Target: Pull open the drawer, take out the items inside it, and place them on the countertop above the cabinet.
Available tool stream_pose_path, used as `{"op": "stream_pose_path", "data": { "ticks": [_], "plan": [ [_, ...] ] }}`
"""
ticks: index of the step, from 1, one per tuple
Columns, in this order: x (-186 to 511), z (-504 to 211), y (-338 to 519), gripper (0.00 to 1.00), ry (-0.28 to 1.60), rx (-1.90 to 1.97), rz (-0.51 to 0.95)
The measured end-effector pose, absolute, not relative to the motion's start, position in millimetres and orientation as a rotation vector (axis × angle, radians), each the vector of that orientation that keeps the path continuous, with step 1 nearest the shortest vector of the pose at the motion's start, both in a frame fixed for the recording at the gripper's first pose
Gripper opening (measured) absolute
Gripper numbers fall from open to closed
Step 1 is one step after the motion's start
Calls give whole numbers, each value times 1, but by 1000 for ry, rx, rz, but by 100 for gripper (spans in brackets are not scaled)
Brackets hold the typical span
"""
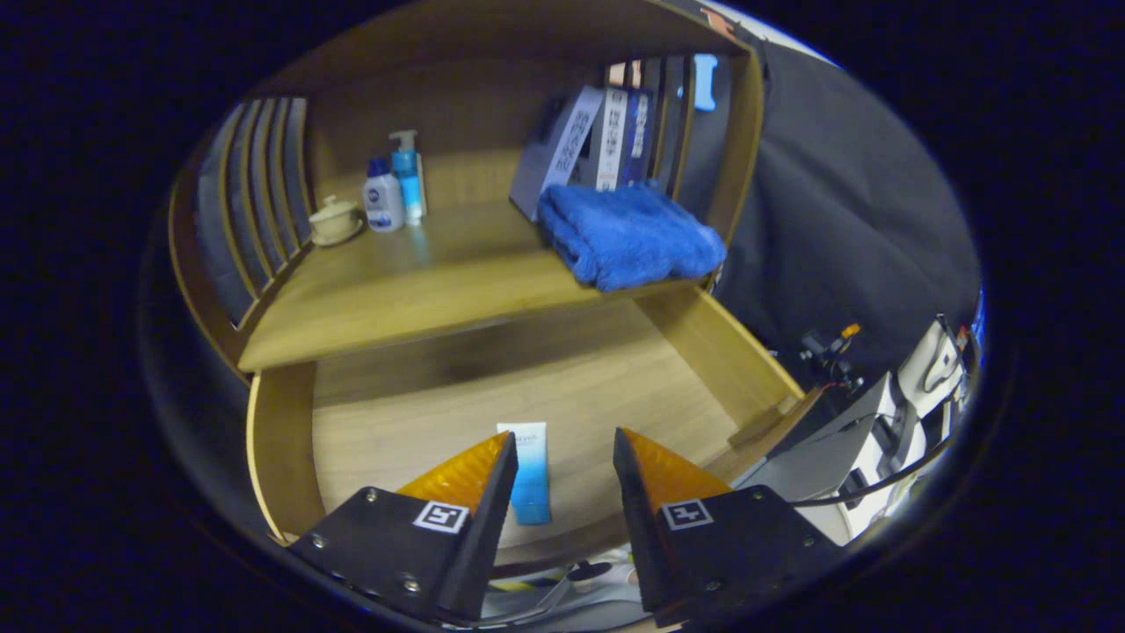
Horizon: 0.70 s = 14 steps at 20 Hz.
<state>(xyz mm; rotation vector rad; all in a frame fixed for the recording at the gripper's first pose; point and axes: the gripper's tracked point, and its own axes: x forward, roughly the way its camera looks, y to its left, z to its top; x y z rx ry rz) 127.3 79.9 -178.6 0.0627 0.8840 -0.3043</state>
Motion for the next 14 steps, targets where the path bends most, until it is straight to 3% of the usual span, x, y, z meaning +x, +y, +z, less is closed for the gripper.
{"op": "stream_pose_path", "data": {
  "ticks": [7,14],
  "plan": [
    [136,-264,99,65,1216,95,-252],
    [134,-298,103,65,1321,90,-235]
  ]
}}
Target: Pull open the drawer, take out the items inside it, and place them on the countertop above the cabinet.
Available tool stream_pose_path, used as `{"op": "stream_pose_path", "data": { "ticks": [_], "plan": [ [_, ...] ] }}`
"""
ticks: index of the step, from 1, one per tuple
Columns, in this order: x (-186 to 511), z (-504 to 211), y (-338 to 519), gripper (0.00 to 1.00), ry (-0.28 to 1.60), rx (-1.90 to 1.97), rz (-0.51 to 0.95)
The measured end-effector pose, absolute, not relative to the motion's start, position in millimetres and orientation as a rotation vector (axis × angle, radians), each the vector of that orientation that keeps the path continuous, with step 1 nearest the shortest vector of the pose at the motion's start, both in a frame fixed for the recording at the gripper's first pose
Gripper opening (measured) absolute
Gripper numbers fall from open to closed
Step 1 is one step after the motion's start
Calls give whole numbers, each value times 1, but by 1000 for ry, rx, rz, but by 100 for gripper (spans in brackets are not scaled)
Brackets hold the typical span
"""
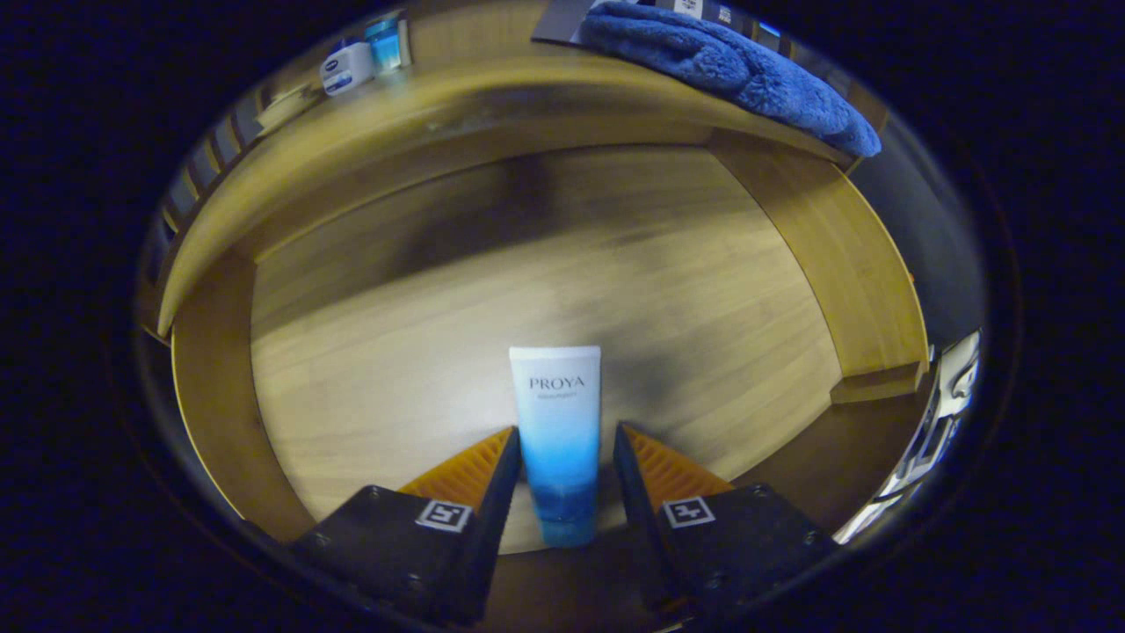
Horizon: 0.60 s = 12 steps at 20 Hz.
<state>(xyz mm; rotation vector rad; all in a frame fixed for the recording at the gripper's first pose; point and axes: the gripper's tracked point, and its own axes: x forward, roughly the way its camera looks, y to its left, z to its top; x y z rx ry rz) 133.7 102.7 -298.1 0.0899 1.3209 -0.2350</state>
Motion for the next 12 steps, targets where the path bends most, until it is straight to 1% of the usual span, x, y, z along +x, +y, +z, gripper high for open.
{"op": "stream_pose_path", "data": {
  "ticks": [3,5,8,9,12],
  "plan": [
    [131,-296,108,62,1316,148,-226],
    [135,-293,108,47,1295,148,-236],
    [138,-292,110,46,1276,136,-217],
    [140,-290,112,41,1264,139,-210],
    [143,-272,114,41,1205,136,-204]
  ]
}}
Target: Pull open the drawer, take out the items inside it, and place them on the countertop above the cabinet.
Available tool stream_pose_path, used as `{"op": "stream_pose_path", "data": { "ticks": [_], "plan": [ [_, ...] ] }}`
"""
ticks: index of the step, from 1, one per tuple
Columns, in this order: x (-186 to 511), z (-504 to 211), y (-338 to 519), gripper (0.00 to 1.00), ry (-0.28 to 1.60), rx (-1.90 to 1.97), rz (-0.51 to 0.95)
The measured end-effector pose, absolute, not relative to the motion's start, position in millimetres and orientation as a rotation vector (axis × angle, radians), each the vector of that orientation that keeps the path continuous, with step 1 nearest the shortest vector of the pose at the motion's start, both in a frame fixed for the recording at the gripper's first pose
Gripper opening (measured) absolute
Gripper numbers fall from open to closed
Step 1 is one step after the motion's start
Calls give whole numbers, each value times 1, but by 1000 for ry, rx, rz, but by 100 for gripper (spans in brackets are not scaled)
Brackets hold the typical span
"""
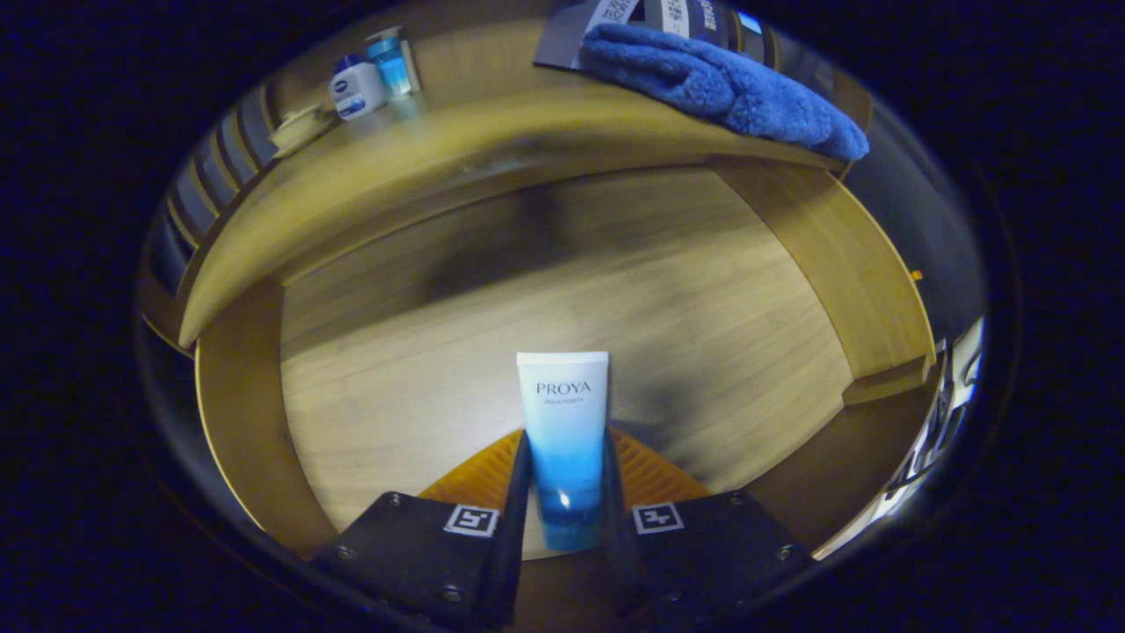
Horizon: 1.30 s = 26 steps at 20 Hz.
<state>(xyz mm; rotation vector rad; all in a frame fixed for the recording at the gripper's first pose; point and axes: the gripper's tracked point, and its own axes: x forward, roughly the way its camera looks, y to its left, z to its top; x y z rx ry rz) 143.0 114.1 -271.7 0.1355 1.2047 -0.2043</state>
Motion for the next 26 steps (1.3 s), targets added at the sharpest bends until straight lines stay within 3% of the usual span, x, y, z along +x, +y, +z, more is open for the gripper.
{"op": "stream_pose_path", "data": {
  "ticks": [9,16,26],
  "plan": [
    [152,-178,112,41,1041,24,-270],
    [222,-130,123,41,917,-8,-204],
    [308,-139,143,41,861,26,-84]
  ]
}}
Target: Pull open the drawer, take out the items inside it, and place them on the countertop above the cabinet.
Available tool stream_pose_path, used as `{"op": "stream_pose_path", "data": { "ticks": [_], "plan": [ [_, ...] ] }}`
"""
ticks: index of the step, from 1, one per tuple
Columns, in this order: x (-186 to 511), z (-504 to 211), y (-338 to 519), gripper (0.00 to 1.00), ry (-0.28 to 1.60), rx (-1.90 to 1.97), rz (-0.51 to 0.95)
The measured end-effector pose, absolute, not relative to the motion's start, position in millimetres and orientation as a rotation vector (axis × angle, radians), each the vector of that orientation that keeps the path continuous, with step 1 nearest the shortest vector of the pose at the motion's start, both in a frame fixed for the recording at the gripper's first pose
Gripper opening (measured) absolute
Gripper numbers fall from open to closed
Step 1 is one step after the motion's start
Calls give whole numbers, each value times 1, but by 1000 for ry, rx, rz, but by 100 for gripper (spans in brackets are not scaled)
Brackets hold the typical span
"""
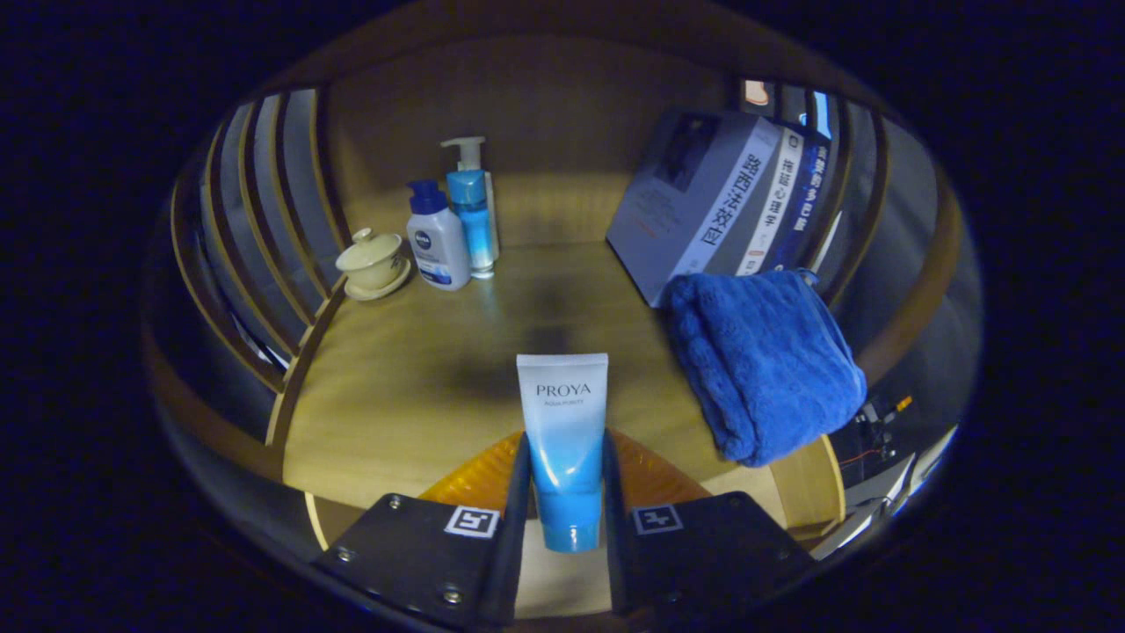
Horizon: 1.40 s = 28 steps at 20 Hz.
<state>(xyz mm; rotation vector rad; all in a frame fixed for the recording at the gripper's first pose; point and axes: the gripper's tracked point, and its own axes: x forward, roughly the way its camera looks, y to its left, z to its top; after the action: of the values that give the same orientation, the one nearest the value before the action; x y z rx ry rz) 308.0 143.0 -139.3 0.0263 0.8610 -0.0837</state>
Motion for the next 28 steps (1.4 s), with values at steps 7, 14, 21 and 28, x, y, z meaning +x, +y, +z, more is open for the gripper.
{"op": "stream_pose_path", "data": {
  "ticks": [7,14,21,28],
  "plan": [
    [332,-156,142,41,868,25,-44],
    [339,-171,145,41,888,10,-10],
    [339,-172,146,45,886,1,2],
    [335,-137,148,49,774,22,15]
  ]
}}
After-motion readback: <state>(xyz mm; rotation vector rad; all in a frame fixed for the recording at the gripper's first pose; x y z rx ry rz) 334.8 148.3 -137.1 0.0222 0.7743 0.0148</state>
